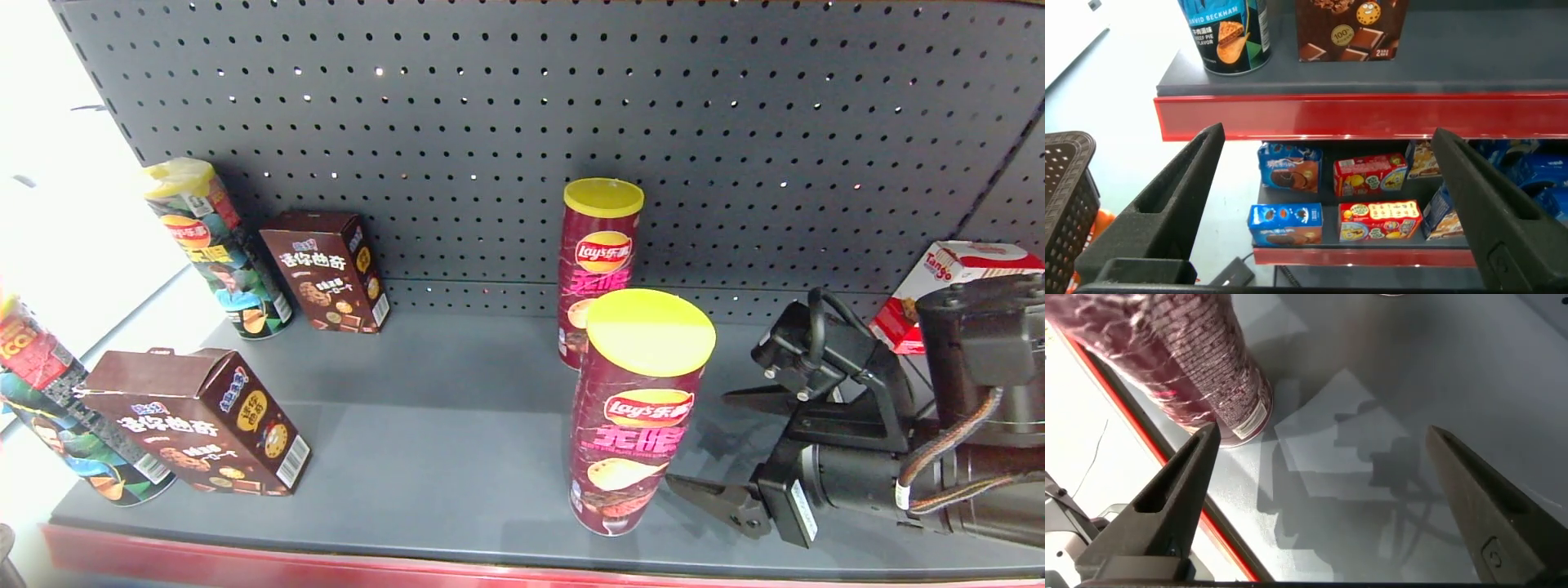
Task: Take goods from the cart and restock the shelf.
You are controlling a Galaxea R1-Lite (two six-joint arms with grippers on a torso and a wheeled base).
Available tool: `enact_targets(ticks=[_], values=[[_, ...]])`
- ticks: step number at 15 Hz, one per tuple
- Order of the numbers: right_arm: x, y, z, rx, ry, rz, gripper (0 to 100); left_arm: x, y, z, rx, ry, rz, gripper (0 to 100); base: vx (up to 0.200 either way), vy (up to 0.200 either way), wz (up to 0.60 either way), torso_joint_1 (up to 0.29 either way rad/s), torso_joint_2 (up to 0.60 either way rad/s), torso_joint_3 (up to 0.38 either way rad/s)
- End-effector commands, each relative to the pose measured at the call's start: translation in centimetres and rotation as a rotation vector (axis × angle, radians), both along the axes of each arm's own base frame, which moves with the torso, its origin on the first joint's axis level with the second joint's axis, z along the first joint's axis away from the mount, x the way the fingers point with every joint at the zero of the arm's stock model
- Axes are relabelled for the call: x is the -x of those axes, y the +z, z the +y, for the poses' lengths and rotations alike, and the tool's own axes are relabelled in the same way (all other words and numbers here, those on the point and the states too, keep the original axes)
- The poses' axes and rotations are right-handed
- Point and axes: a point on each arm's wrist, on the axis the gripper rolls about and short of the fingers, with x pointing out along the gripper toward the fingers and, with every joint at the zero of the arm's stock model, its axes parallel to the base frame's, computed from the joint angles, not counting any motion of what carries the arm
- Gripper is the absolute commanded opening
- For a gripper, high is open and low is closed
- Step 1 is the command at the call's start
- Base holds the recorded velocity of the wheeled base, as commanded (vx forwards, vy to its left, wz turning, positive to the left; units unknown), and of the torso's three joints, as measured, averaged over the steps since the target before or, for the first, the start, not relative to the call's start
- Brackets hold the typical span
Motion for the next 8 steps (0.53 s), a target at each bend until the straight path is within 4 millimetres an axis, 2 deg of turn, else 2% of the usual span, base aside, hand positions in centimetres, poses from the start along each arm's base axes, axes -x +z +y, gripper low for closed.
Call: enact_targets(ticks=[1, 8], values=[[-0.24, -0.30, 0.31, 0.009, 0.003, 0.009, 100, -0.01, 0.00, 0.00, 0.001, 0.000, 0.001, 100, 0.000, 0.000, 0.00, 0.000, 0.00, 0.000], [-0.30, -0.10, 0.55, 0.004, 0.009, 0.004, 100, -0.01, 0.00, 0.00, -0.001, 0.000, 0.001, 100, 0.000, 0.000, 0.00, 0.000, 0.00, 0.000]])
